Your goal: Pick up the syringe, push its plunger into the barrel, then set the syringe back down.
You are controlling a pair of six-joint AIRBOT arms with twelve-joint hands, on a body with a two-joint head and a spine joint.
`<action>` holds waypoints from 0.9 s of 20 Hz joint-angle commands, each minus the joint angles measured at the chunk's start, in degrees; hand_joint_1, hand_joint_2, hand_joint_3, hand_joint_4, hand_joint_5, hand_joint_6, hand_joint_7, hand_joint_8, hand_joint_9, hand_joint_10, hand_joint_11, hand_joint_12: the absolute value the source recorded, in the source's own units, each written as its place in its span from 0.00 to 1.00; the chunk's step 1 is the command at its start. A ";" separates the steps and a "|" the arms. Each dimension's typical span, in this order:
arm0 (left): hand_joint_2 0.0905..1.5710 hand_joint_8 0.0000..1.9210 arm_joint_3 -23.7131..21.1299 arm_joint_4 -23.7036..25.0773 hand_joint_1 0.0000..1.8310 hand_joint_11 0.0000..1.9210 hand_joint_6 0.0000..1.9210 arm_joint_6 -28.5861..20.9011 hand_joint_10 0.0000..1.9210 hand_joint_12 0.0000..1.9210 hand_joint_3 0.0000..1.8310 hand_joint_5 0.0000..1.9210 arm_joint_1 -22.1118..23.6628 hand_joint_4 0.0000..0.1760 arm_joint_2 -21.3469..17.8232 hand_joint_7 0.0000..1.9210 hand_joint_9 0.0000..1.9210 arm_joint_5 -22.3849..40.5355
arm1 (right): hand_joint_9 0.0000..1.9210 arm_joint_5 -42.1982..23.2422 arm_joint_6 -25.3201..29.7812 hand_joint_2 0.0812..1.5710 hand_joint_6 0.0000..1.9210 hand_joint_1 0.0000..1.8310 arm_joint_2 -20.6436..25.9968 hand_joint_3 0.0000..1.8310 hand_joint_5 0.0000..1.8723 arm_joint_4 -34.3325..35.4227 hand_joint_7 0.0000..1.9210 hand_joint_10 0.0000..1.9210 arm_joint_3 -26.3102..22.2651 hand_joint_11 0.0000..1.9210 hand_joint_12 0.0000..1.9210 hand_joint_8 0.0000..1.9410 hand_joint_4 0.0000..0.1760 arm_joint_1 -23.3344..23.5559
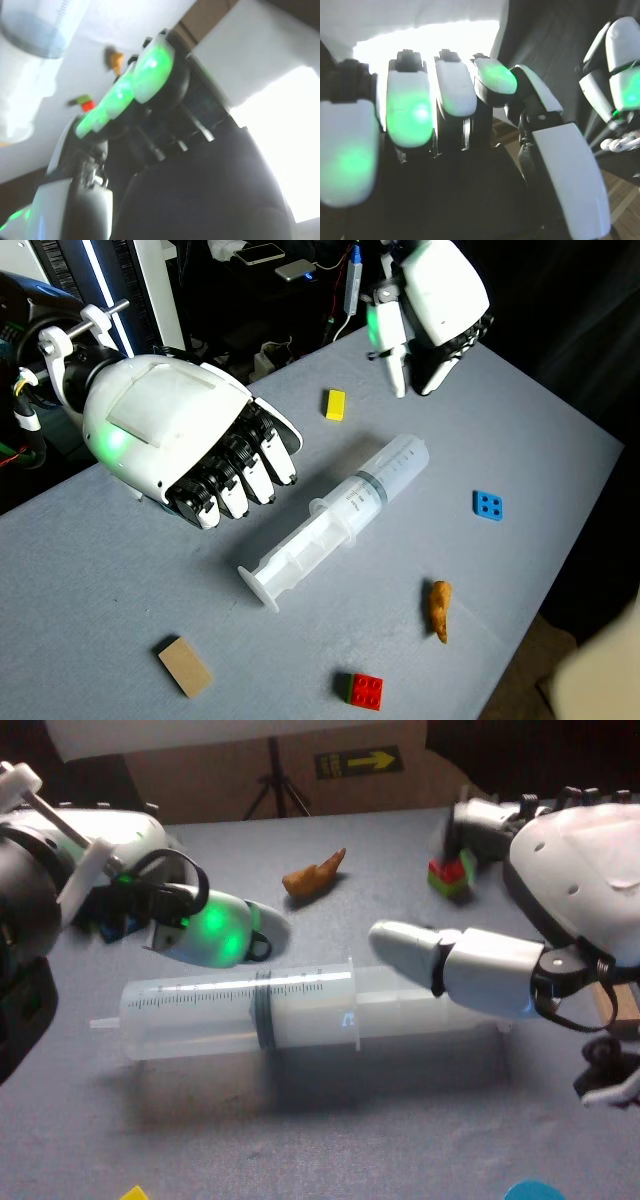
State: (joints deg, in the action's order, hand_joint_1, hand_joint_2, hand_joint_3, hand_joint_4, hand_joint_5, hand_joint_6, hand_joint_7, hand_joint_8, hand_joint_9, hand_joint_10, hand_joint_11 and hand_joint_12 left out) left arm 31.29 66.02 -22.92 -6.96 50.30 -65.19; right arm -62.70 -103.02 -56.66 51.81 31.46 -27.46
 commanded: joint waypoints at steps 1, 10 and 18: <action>0.63 0.00 -0.03 6.08 0.06 0.00 0.00 0.26 0.00 0.00 0.01 0.00 0.99 0.00 0.06 0.00 0.00 -1.34 | 0.01 -4.68 0.23 0.58 0.00 0.09 0.45 0.01 0.00 -4.97 0.01 0.00 -0.15 0.00 0.15 0.00 0.00 0.21; 0.65 0.00 -0.24 6.02 0.05 0.00 0.00 1.66 0.00 0.00 0.00 0.00 1.87 0.00 0.71 0.00 0.00 -1.65 | 0.00 -2.89 2.85 0.58 0.00 0.10 2.66 0.00 0.00 -6.89 0.00 0.00 -0.41 0.00 0.14 0.00 0.00 -0.27; 0.60 0.00 0.45 4.79 0.25 0.00 0.00 1.81 0.00 0.00 0.00 0.00 0.80 0.00 7.35 0.00 0.00 -1.78 | 0.00 -2.36 5.08 0.57 0.00 0.14 3.91 0.00 0.00 -7.79 0.00 0.00 -0.40 0.00 0.12 0.00 0.00 -0.78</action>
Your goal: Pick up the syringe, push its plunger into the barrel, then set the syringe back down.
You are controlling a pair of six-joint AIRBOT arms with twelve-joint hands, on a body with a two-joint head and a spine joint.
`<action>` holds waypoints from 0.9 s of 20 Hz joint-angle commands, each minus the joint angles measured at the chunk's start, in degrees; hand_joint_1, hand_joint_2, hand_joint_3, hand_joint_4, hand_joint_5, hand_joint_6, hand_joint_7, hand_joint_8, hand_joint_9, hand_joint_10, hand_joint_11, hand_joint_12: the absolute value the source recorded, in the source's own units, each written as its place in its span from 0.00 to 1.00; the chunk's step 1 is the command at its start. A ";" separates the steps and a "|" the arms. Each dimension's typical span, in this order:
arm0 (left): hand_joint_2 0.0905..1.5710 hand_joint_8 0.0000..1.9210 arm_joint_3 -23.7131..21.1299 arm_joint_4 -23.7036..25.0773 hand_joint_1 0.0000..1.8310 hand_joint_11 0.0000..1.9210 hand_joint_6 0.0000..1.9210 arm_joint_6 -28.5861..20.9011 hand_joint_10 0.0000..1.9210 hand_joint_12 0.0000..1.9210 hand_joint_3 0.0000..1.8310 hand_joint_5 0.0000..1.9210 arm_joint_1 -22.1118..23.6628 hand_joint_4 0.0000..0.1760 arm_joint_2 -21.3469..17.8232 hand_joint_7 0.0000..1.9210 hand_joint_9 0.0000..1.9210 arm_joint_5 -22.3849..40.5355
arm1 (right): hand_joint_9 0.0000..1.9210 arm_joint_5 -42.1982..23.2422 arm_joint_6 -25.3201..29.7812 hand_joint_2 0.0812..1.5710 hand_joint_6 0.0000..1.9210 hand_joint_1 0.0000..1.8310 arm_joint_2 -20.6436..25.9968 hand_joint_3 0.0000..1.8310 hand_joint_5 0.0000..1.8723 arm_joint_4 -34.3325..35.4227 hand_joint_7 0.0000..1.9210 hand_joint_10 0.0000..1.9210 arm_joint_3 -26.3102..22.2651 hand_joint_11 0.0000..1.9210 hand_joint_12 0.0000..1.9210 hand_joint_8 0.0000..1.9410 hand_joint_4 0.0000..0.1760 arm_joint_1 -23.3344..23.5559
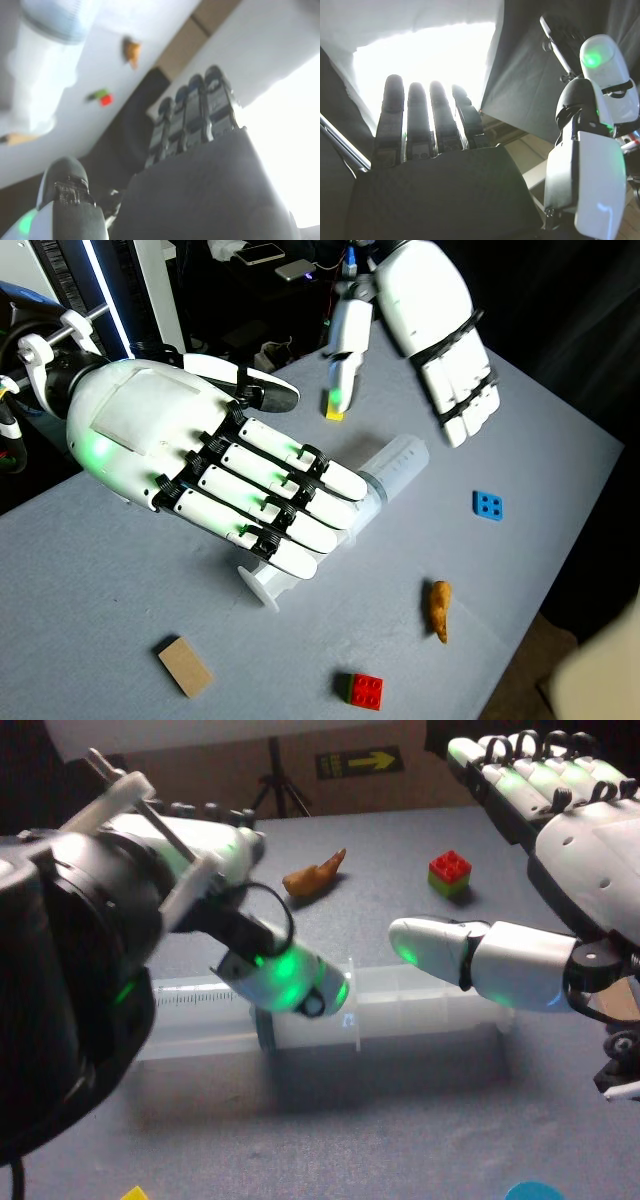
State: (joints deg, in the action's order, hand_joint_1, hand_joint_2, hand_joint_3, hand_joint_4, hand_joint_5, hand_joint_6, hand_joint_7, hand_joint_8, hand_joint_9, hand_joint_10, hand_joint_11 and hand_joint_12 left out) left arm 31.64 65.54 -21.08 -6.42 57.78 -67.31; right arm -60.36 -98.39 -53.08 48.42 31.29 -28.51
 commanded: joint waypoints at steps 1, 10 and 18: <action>0.60 0.00 -0.06 5.27 0.30 0.00 0.00 -0.03 0.00 0.00 0.00 0.00 -0.04 0.00 0.14 0.00 0.00 1.21 | 0.00 -4.68 0.52 0.57 0.00 0.15 0.39 0.00 0.01 -4.43 0.01 0.00 -0.22 0.00 0.14 0.00 0.00 0.23; 0.66 0.00 0.51 1.84 0.40 0.00 0.00 5.45 0.00 0.00 0.00 0.00 -4.07 0.00 2.32 0.00 0.00 9.55 | 0.00 -4.48 1.66 0.57 0.00 0.16 0.91 0.00 0.00 -4.86 0.00 0.00 -0.22 0.00 0.15 0.00 0.00 0.48; 0.64 0.00 6.53 -9.27 0.37 0.00 0.00 16.39 0.00 0.00 0.00 0.00 -1.01 0.00 3.27 0.00 0.00 16.48 | 0.00 -4.63 2.85 0.58 0.00 0.16 1.24 0.00 0.00 -5.92 0.00 0.00 -0.22 0.00 0.09 0.00 0.00 0.45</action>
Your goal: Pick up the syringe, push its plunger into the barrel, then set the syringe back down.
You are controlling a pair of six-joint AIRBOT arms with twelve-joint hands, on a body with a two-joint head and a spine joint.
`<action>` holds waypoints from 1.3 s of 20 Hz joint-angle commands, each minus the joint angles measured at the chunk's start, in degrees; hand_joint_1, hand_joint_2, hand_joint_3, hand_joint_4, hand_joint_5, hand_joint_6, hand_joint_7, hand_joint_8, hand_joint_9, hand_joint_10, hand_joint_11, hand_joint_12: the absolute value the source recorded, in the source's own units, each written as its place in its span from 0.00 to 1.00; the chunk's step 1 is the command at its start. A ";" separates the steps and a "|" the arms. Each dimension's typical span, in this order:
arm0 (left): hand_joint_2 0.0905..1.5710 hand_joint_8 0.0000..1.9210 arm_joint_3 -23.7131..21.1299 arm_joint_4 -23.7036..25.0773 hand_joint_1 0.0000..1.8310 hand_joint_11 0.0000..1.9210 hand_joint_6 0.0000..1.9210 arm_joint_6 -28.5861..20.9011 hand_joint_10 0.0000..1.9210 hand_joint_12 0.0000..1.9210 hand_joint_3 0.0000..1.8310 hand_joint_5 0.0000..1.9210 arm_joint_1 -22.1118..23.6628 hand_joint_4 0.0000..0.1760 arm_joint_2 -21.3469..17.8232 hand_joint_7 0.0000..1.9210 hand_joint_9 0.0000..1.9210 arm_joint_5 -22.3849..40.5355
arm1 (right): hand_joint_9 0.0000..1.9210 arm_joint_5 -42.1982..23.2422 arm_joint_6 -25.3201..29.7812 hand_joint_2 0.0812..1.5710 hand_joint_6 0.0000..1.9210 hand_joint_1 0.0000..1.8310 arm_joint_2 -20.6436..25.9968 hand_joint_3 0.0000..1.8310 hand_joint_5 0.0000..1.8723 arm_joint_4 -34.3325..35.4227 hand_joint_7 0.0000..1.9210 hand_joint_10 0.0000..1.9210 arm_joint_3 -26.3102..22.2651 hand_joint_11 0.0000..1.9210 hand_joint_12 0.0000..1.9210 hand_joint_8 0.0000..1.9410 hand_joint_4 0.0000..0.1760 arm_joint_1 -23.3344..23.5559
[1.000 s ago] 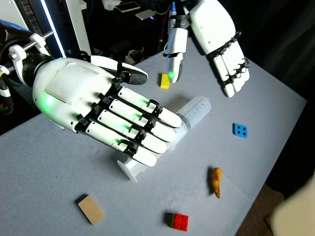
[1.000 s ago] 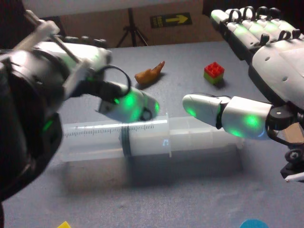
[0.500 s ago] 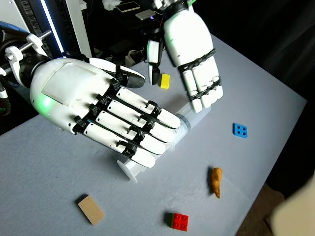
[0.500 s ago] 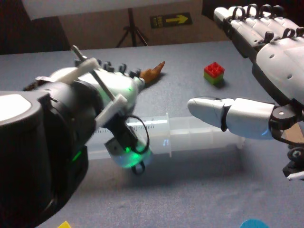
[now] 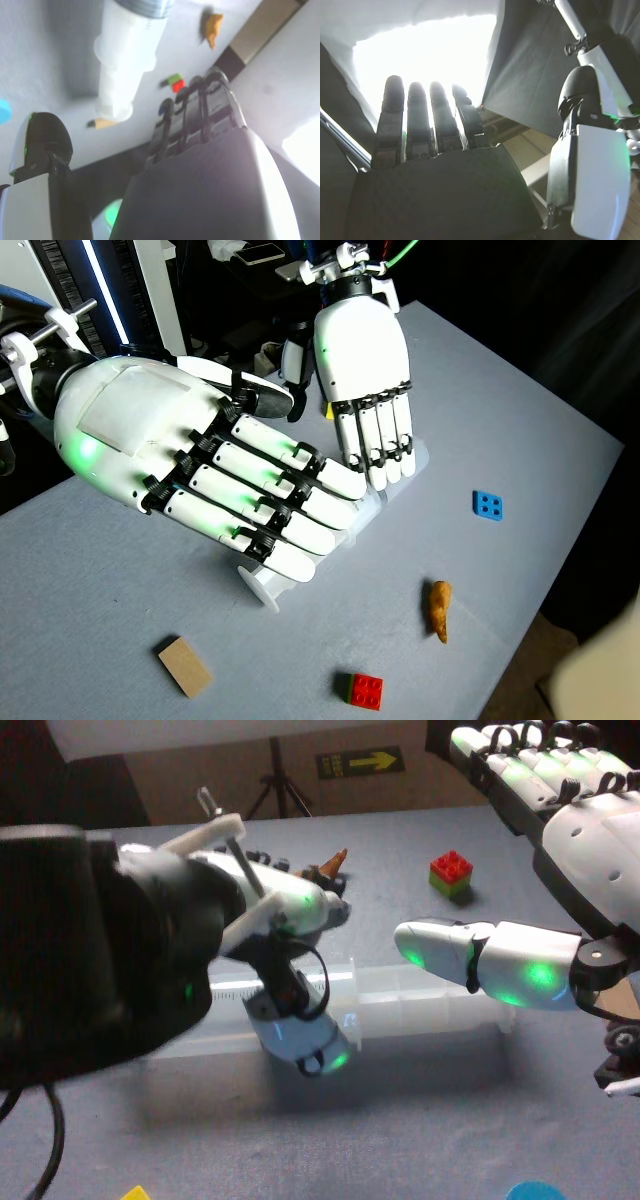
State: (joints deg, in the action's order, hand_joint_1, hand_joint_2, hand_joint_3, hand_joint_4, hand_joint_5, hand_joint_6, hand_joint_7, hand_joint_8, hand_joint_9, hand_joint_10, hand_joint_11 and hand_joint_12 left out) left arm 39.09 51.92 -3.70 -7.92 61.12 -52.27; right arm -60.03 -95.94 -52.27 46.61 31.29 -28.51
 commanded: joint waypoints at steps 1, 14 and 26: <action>0.64 0.00 0.80 1.56 0.36 0.00 0.00 2.58 0.00 0.00 0.00 0.00 1.11 0.00 0.37 0.00 0.00 2.22 | 0.00 -4.99 0.72 0.57 0.00 0.17 0.44 0.00 0.00 -4.49 0.00 0.00 -0.22 0.00 0.12 0.00 0.00 0.40; 0.64 0.00 12.12 -11.46 0.34 0.00 0.00 18.76 0.00 0.00 0.00 0.00 0.59 0.00 5.53 0.00 0.00 2.57 | 0.00 -5.22 1.91 0.57 0.00 0.17 0.50 0.00 0.00 -5.97 0.00 0.00 -0.24 0.00 0.11 0.00 0.00 0.35; 0.65 0.00 17.57 -11.43 0.33 0.00 0.00 10.49 0.00 0.00 0.00 0.00 0.47 0.00 11.84 0.00 0.00 -6.25 | 0.00 -5.44 3.36 0.56 0.00 0.19 0.59 0.00 0.01 -7.86 0.01 0.00 -0.64 0.00 0.06 0.00 0.00 0.27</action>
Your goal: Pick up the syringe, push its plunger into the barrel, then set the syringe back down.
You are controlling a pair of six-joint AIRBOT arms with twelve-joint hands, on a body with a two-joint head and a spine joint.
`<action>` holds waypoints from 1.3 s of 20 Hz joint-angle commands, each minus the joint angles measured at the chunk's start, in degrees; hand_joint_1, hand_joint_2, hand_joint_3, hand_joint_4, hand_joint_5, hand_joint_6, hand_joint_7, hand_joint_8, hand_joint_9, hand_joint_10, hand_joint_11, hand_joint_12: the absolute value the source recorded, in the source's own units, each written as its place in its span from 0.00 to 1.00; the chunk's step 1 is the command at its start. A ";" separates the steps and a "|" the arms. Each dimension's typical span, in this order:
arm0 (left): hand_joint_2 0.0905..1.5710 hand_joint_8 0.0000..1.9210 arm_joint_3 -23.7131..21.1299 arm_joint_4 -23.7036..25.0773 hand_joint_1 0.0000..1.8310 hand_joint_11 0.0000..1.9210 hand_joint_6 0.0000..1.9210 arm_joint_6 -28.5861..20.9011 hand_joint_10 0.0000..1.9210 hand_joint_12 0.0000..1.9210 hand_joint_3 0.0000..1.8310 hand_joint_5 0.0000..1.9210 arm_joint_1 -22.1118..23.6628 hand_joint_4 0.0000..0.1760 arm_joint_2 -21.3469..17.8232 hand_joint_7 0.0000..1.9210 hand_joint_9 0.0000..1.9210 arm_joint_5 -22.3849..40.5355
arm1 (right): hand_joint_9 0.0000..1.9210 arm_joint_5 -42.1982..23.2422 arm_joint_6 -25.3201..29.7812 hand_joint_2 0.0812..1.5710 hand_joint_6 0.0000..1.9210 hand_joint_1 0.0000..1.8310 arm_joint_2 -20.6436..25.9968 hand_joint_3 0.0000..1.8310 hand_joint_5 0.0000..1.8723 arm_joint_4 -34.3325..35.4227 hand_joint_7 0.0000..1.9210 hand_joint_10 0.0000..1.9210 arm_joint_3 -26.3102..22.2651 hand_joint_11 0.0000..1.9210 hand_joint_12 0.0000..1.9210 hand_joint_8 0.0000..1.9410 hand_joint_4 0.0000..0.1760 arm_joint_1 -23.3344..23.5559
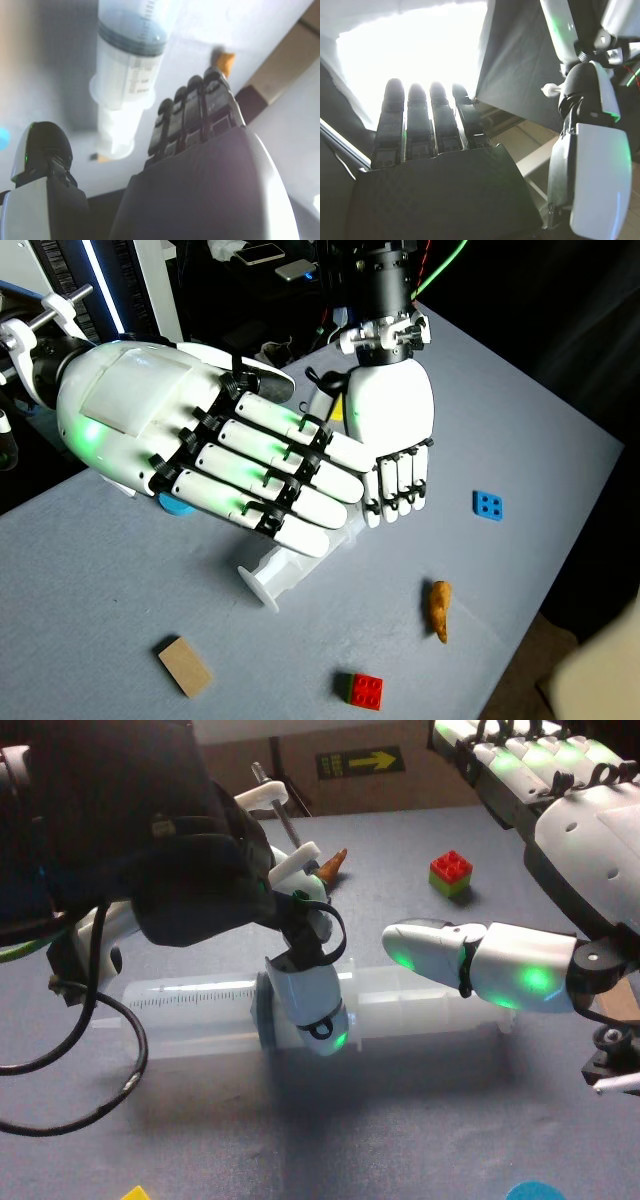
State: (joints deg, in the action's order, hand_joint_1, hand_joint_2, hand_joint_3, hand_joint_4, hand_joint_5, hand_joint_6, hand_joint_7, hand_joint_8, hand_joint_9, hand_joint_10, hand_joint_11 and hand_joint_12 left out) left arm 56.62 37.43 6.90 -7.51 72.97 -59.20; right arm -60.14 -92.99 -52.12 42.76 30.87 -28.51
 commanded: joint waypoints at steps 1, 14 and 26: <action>0.65 0.00 0.38 3.11 0.32 0.00 0.00 -0.51 0.00 0.00 0.00 0.00 -0.02 0.00 0.33 0.00 0.00 0.24 | 0.00 -5.33 0.50 0.56 0.00 0.18 0.45 0.00 0.00 -4.11 0.01 0.00 -0.27 0.00 0.07 0.00 0.00 0.25; 0.65 0.00 2.33 4.70 0.31 0.00 0.00 -12.72 0.00 0.00 0.00 0.00 -1.16 0.00 5.76 0.00 0.00 -6.60 | 0.01 -5.67 2.96 0.56 0.00 0.18 0.53 0.00 0.01 -7.08 0.01 0.00 -0.70 0.00 0.08 0.00 0.00 -0.02; 0.65 0.00 3.58 6.25 0.31 0.00 0.00 -13.92 0.00 0.00 0.00 0.00 -4.32 0.00 6.55 0.00 0.00 -5.34 | 0.00 -6.00 5.44 0.57 0.00 0.17 0.60 0.00 0.00 -8.33 0.00 0.00 -1.02 0.00 0.03 0.00 0.00 0.27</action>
State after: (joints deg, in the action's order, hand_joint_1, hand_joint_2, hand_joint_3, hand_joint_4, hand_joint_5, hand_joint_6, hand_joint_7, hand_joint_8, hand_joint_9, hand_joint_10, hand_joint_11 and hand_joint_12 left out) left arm 60.05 40.86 -7.11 -12.05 79.53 -64.97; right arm -60.20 -88.25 -51.86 38.74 30.11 -28.86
